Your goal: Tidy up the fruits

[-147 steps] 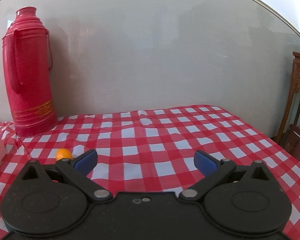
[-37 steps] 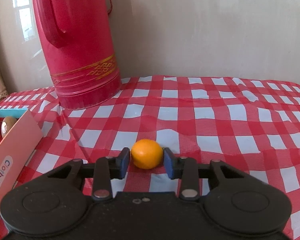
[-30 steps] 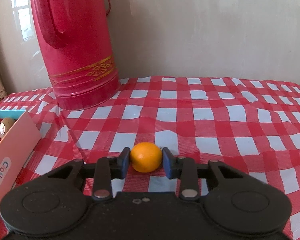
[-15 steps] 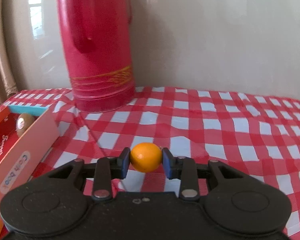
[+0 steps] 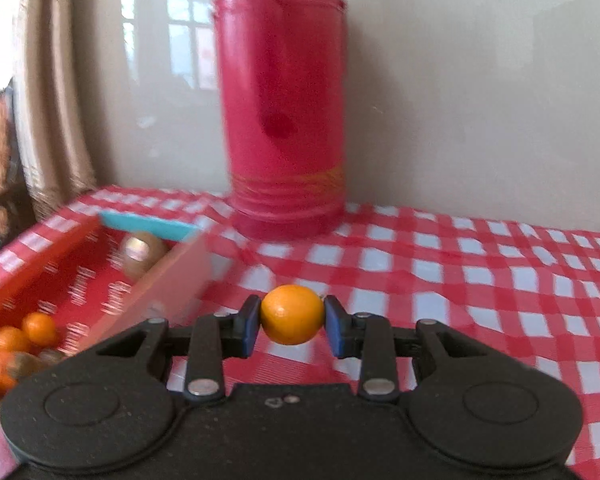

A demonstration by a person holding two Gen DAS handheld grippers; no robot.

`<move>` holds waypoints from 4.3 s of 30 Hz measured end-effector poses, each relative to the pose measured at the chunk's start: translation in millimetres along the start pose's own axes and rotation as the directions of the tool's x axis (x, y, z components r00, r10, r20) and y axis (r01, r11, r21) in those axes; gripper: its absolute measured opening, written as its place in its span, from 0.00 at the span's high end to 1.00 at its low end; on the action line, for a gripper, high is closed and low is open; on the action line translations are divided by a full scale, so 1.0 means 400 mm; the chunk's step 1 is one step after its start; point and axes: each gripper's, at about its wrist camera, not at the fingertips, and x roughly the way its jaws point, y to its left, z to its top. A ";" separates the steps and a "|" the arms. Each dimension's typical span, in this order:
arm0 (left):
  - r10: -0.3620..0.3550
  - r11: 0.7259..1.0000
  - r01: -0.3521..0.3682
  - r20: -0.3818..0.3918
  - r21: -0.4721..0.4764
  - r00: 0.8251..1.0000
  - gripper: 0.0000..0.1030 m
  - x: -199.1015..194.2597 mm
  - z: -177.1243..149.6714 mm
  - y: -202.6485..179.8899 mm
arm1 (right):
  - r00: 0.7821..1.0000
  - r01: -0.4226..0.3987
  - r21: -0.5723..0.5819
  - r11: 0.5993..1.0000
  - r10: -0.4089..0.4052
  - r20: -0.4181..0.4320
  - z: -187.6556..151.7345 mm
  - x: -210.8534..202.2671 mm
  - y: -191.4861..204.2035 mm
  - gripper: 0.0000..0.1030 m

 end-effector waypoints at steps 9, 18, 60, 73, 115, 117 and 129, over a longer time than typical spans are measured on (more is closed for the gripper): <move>0.037 0.999 -0.037 -0.002 -0.005 0.999 0.00 0.014 -0.009 0.053 | 0.981 -0.176 -0.097 0.980 0.182 0.063 0.027 -0.025 0.160 0.75; 0.079 0.997 -0.079 -0.024 -0.025 0.997 0.00 0.042 -0.016 0.132 | 0.963 -0.267 -0.167 0.949 0.270 -0.007 0.013 0.001 0.302 0.75; -0.044 0.997 0.042 -0.033 -0.067 0.998 0.00 0.044 0.008 0.146 | 0.996 -0.069 -0.149 0.986 0.076 0.037 0.025 -0.069 0.306 0.17; -0.289 0.955 0.283 0.059 0.087 0.956 0.00 -0.182 -0.026 0.065 | 0.999 -0.025 -0.033 0.999 0.026 0.023 -0.111 -0.301 0.211 0.06; -0.388 0.916 0.373 0.083 0.147 0.918 0.00 -0.256 -0.076 0.032 | 0.996 0.018 0.010 1.000 -0.019 0.090 -0.163 -0.413 0.172 0.06; -0.391 0.914 0.377 0.081 0.149 0.917 0.00 -0.256 -0.076 0.032 | 0.996 0.018 0.011 1.000 -0.018 0.089 -0.163 -0.412 0.173 0.06; -0.414 0.903 0.398 0.082 0.159 0.906 0.00 -0.259 -0.073 0.027 | 0.996 0.018 0.006 1.000 -0.018 0.089 -0.163 -0.410 0.173 0.06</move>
